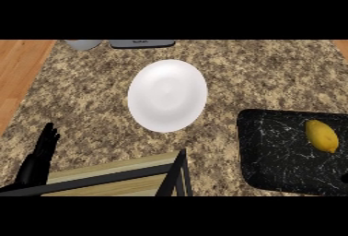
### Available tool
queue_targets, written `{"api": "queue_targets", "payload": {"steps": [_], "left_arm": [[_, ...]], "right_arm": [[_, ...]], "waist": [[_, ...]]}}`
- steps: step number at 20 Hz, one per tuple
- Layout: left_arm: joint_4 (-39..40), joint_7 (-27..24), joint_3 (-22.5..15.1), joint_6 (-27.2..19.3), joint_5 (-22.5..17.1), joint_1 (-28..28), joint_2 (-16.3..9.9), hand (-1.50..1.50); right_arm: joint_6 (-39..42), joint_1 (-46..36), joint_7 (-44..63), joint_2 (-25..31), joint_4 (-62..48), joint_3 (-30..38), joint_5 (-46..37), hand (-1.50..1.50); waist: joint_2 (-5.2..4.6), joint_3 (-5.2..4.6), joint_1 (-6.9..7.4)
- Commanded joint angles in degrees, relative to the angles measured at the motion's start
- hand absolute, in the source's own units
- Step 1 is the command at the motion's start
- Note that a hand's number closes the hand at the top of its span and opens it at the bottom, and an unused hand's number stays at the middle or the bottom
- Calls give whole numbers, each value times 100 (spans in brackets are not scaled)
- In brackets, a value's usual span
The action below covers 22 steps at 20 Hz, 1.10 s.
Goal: Pick the lemon from the tray and place it in the plate
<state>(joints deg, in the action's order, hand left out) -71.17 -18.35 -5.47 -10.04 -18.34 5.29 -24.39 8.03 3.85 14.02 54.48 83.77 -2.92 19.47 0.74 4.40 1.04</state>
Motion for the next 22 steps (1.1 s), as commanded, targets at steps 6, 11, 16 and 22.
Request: {"api": "queue_targets", "payload": {"steps": [6,11,16,22], "left_arm": [[-312,22,-300,-213,919,-324,-637,0],[-308,55,-188,-72,866,-289,-727,0],[-253,15,-180,-174,934,-388,-619,0],[-148,-4,-203,-253,1000,-465,-519,0]], "right_arm": [[455,-398,-76,-157,-408,-351,-153,-150],[450,-461,-149,-325,-726,-524,-386,-150],[470,-678,-197,-508,-923,-672,-553,-150],[595,-990,-392,-721,-1278,-774,-680,-150]], "waist": [[-97,-395,48],[-91,-394,39],[-90,-400,-2],[-104,-399,-26]]}}
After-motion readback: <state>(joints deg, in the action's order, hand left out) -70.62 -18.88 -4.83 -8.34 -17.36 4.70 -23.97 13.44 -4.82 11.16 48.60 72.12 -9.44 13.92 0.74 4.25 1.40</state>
